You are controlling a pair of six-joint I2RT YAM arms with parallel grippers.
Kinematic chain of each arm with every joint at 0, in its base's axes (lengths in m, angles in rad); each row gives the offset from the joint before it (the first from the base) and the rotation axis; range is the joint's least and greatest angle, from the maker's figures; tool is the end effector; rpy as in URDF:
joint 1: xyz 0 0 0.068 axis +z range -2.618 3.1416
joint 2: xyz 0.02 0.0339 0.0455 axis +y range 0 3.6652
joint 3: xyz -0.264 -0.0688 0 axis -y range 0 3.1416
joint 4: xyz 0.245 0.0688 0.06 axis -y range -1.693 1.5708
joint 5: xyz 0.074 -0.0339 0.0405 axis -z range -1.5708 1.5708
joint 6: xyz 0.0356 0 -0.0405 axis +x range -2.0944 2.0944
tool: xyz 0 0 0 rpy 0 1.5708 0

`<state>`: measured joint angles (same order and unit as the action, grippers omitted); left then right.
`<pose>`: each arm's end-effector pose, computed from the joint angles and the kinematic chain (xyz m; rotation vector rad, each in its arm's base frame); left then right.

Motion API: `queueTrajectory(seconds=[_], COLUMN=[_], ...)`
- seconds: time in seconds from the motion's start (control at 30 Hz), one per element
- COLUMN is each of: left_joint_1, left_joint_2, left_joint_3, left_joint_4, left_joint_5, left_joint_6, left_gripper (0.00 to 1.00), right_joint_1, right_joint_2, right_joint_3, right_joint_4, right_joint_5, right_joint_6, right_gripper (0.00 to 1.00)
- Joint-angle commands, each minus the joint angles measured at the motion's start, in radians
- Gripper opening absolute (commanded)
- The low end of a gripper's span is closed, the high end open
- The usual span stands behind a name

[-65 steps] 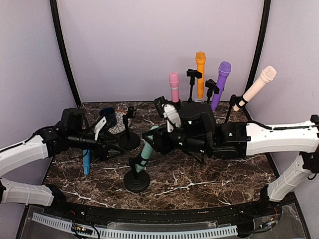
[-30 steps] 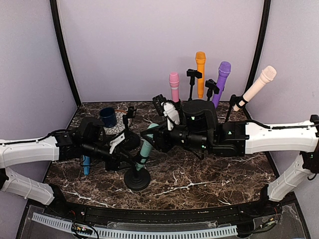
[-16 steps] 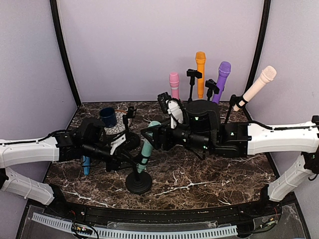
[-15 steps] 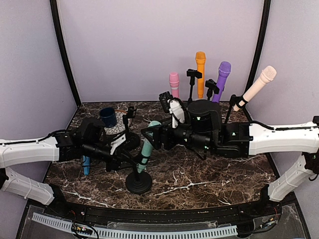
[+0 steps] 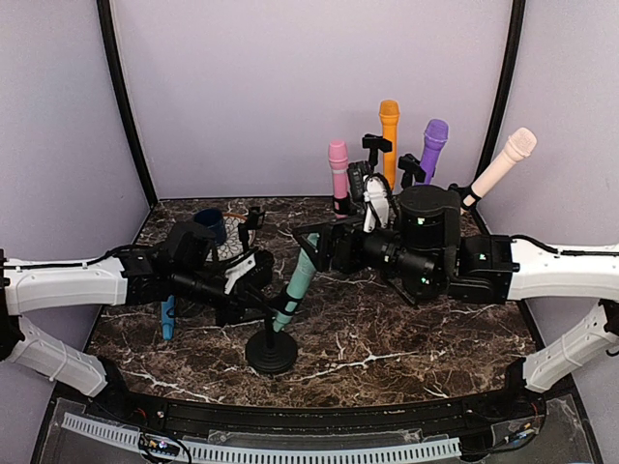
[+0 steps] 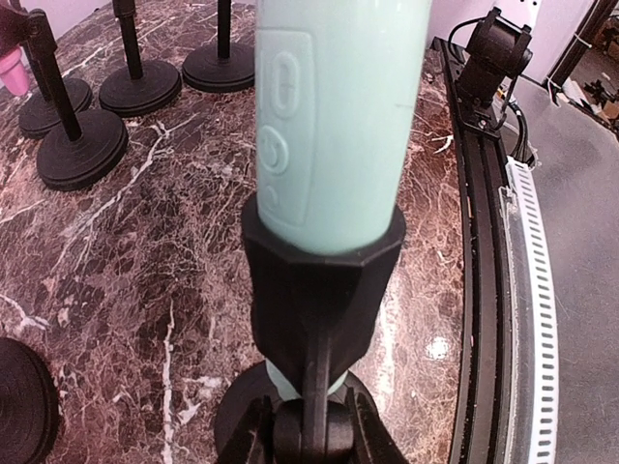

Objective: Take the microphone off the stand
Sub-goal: Remove the microphone from the microphone stand.

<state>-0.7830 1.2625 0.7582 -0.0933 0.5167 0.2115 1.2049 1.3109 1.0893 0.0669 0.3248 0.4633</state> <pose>0.1791 -0.2030 0.2401 1.3152 1.7808 -0.8828 0.1218 0.2862 0.3567 -0.4159 1.7648 0.9410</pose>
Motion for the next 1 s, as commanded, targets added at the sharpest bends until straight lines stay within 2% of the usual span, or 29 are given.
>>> queueTrajectory(seconds=[0.0,0.3,0.4,0.67,0.77,0.9,0.97], left_joint_1=[-0.002,-0.003,-0.004,-0.007,-0.008,-0.010,-0.011], left_joint_2=[0.000,0.018,0.018,0.022,0.024,0.026,0.027], left_joint_3=[0.032,0.038,0.039,0.039,0.039,0.040,0.041], left_joint_4=[0.032,0.020,0.016,0.014,0.014,0.011,0.009], left_joint_5=[-0.034,-0.050,-0.057,-0.063,-0.064,-0.065,-0.069], left_joint_6=[0.032,0.045,0.047,0.049,0.049,0.052,0.055], left_gripper=[0.00,0.00,0.00,0.00,0.00,0.00,0.00], right_joint_1=[0.018,0.053,0.054,0.061,0.061,0.061,0.061], right_joint_2=[-0.009,0.083,0.116,0.158,0.175,0.192,0.194], right_joint_3=[-0.006,0.060,0.078,0.103,0.104,0.109,0.107], right_joint_4=[-0.008,-0.114,-0.138,-0.093,-0.074,-0.045,-0.037], right_joint_5=[0.096,0.227,0.241,0.229,0.217,0.206,0.206], right_joint_6=[0.139,0.211,0.245,0.190,0.182,0.177,0.168], right_gripper=[0.99,0.95,0.89,0.71,0.68,0.50,0.45])
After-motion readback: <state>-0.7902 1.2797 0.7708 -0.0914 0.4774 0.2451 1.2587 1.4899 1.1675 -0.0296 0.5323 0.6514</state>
